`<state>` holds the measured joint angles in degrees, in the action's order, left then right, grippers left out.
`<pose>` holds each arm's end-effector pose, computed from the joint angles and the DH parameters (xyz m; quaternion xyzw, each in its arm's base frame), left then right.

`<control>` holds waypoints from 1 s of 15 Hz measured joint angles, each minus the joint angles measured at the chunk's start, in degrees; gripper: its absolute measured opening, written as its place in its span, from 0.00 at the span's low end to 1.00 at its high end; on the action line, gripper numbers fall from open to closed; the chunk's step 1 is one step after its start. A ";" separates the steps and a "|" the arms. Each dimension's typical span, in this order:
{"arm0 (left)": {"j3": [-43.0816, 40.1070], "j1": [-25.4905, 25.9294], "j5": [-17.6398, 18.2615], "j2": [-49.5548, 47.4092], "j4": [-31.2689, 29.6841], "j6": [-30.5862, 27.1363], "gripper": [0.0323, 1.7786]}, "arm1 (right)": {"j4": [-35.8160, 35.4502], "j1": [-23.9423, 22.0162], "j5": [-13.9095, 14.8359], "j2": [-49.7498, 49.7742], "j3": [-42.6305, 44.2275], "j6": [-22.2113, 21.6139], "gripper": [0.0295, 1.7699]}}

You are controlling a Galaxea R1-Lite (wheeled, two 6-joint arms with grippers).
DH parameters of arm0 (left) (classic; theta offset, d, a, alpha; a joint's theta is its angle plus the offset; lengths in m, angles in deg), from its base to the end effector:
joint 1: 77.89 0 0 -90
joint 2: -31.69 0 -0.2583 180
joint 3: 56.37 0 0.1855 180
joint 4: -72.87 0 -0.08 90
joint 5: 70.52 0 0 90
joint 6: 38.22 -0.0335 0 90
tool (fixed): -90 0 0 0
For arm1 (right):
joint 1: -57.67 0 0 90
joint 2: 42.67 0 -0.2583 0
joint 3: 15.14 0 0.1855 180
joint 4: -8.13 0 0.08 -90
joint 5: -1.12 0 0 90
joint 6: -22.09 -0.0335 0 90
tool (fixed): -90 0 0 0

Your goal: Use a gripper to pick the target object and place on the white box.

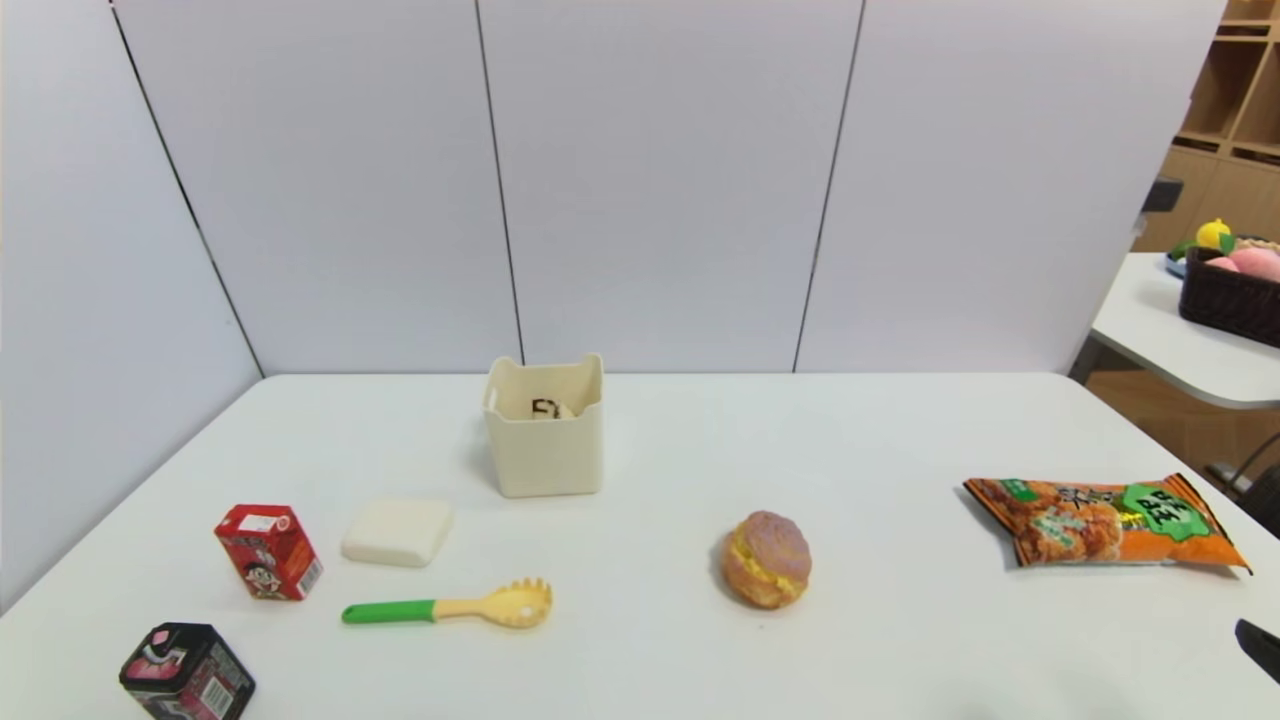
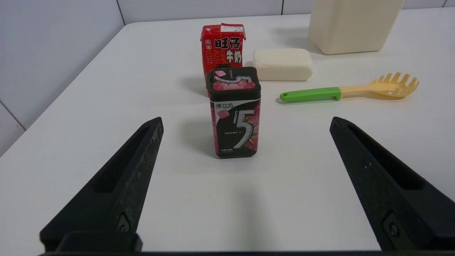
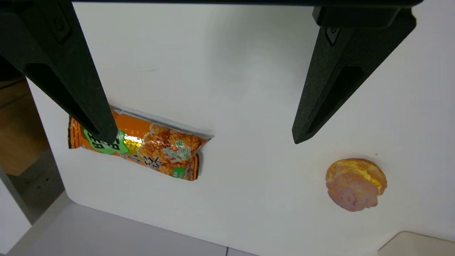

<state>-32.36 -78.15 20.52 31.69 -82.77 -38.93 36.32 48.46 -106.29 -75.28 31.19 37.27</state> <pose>0.0246 -0.0007 0.0748 0.0062 0.0030 -0.0114 0.9999 0.0717 -0.0015 0.1552 -0.1020 0.1121 0.0865 0.9847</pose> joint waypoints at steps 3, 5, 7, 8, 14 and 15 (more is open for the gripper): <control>0.00 0.00 0.01 0.00 0.00 0.00 0.95 | -2.45 3.64 7.24 9.26 -6.34 -0.27 0.96; 0.00 0.00 0.01 0.00 0.00 0.00 0.95 | -2.80 7.01 13.30 13.87 -8.92 -0.44 0.96; 0.00 0.00 0.00 0.00 -0.02 0.00 0.95 | -2.86 8.91 16.36 18.31 -12.13 -0.62 0.96; 0.00 0.00 0.01 0.00 -0.02 0.00 0.95 | -2.86 9.25 16.77 20.48 -13.64 -1.10 0.96; 0.00 0.00 0.00 0.00 0.00 0.02 0.95 | -2.91 9.20 14.08 31.01 -20.53 -2.83 0.96; 0.00 0.00 0.01 0.00 0.00 0.00 0.95 | -3.06 9.20 13.97 31.67 -20.76 -2.80 0.96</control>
<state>-32.36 -78.15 20.53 31.69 -82.77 -38.93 33.26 57.67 -92.32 -43.61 10.43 34.46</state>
